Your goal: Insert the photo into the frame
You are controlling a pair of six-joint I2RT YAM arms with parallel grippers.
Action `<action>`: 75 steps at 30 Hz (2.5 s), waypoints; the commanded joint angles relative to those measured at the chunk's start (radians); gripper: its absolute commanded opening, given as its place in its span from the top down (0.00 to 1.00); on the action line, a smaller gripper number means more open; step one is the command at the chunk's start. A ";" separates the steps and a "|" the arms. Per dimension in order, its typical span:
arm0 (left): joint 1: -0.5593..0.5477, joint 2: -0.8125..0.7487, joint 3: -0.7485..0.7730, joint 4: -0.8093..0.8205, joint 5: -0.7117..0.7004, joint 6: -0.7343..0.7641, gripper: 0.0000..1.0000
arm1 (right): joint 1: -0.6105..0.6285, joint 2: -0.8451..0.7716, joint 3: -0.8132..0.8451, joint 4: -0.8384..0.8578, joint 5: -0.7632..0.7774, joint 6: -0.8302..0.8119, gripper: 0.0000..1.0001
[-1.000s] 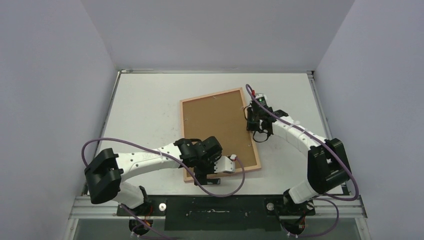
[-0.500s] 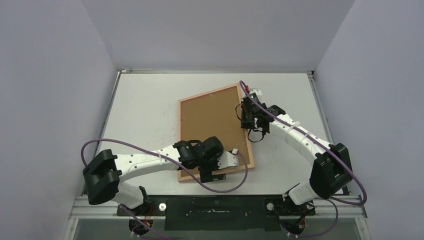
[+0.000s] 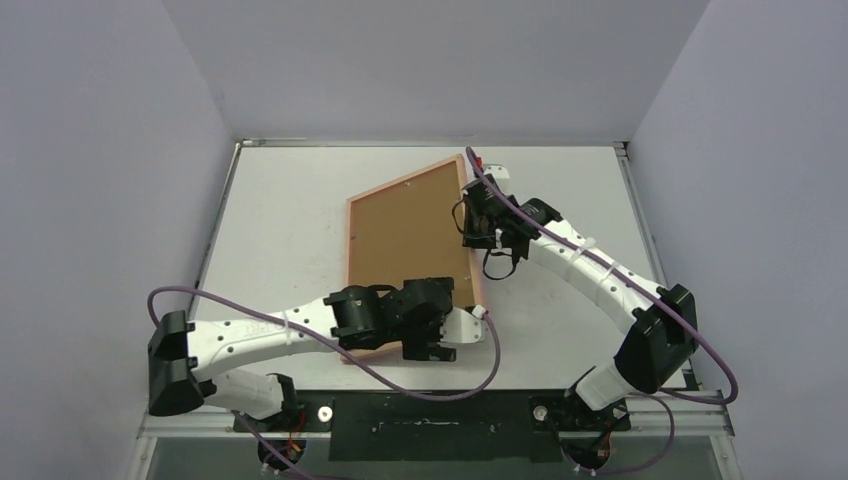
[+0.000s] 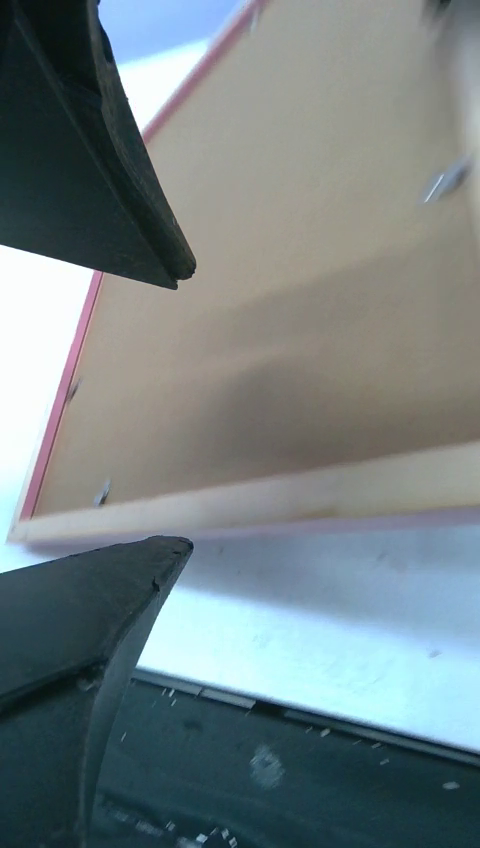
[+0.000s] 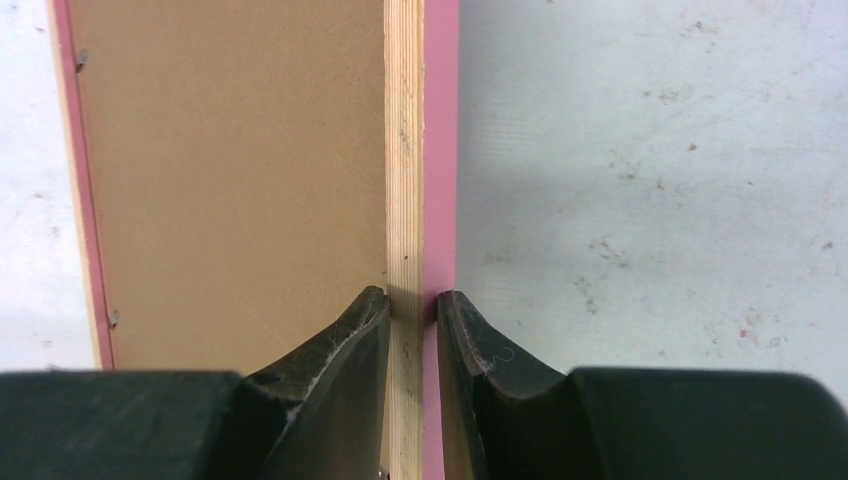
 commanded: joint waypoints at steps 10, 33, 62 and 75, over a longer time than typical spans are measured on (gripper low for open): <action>-0.326 -0.089 0.000 0.231 -0.350 0.199 0.04 | 0.102 0.020 0.154 0.013 0.063 0.108 0.95; 1.074 0.124 0.108 -0.071 0.414 -0.296 0.04 | -0.009 0.106 -0.153 0.302 0.060 -0.010 0.39; 1.111 0.522 0.151 0.070 0.384 -0.344 0.73 | -0.105 0.184 -0.387 0.607 -0.239 -0.023 0.55; 0.963 0.490 0.601 -0.072 0.203 -0.120 1.00 | -0.245 -0.017 -0.302 0.564 -0.438 -0.080 0.39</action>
